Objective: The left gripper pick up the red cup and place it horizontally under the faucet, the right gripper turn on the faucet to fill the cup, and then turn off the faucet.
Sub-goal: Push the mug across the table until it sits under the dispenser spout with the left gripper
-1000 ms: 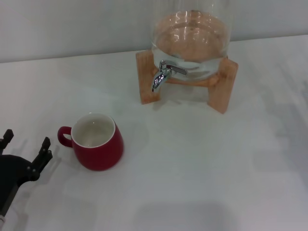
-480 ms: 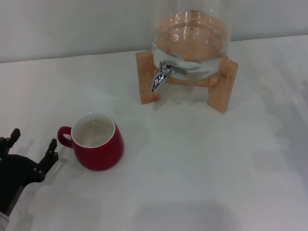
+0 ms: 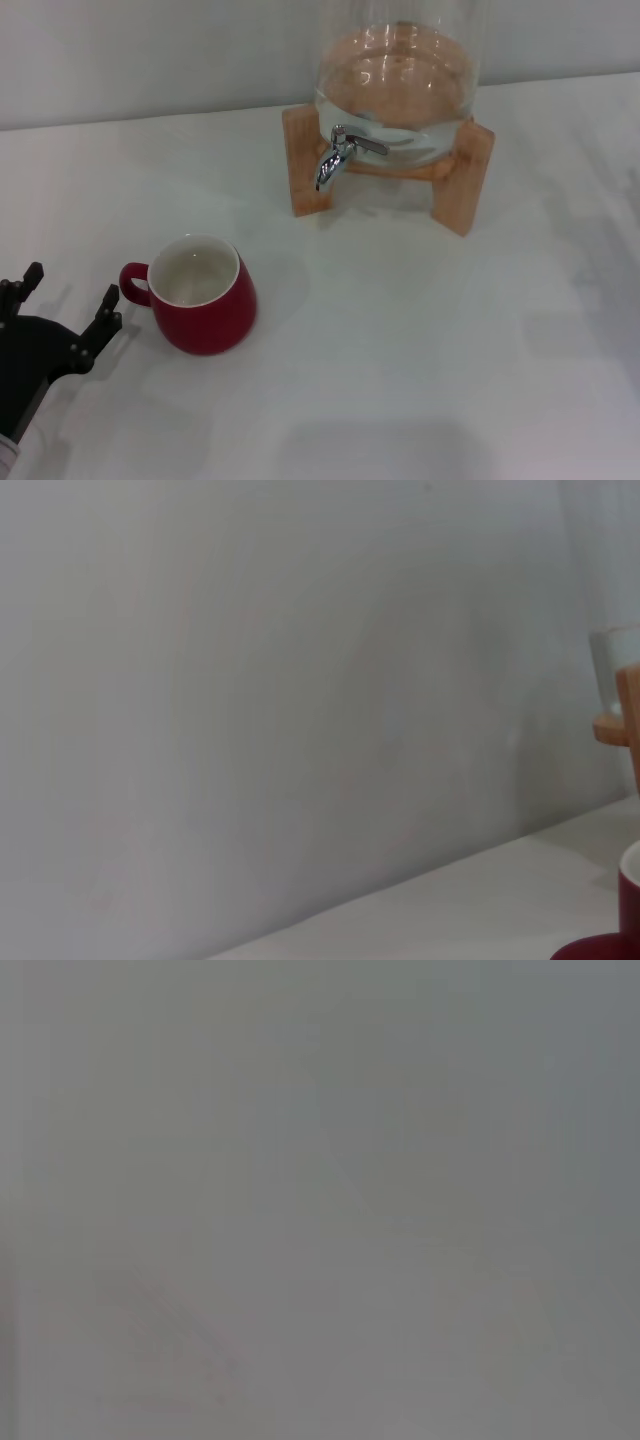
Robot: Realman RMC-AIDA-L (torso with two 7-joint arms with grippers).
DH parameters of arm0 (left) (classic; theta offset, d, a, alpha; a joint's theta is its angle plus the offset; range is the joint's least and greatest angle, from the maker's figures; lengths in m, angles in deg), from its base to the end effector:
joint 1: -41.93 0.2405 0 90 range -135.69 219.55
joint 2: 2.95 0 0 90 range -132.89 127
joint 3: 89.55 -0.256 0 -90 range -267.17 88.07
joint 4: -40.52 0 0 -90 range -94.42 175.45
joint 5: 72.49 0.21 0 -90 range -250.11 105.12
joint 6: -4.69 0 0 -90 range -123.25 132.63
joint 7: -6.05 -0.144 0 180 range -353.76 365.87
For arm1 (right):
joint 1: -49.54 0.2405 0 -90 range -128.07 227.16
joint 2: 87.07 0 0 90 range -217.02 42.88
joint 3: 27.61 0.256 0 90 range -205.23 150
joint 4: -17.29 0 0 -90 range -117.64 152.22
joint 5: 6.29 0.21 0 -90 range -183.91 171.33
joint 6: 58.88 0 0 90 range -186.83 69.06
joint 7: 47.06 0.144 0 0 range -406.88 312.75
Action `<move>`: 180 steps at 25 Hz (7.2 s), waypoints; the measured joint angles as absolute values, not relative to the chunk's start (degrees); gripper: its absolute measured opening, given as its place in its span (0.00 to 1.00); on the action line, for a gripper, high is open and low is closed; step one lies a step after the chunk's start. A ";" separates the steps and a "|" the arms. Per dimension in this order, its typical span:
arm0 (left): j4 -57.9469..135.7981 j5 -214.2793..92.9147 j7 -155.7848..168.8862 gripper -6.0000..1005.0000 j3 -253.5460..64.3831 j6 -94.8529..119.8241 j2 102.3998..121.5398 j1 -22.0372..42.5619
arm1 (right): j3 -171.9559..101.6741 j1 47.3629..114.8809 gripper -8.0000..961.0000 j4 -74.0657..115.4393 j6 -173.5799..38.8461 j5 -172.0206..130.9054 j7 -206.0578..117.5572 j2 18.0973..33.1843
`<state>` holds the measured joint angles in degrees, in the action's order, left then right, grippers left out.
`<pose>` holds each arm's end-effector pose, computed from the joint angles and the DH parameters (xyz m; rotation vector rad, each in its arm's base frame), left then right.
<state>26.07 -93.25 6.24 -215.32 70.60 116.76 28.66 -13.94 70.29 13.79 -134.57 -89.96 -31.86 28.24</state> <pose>-0.3354 0.2622 -0.0618 -1.9140 -0.3588 -0.5314 0.3900 0.2918 0.0558 -1.2957 0.5978 0.6890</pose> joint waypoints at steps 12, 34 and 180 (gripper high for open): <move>26.62 -93.21 6.23 0.88 -215.53 70.56 116.76 27.75 | -14.16 70.20 0.75 13.77 -134.76 -89.96 -31.86 28.24; 26.73 -93.15 6.23 0.88 -216.91 68.19 116.54 26.77 | -14.44 70.20 0.75 13.88 -134.83 -89.96 -31.86 28.24; 27.61 -91.80 6.72 0.10 -218.48 58.27 116.30 10.58 | -14.87 70.95 0.75 13.78 -135.17 -89.96 -31.86 28.24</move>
<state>27.61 -91.80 6.72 -218.48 58.27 116.30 10.58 -14.87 70.95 13.78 -135.17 -89.96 -31.86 28.24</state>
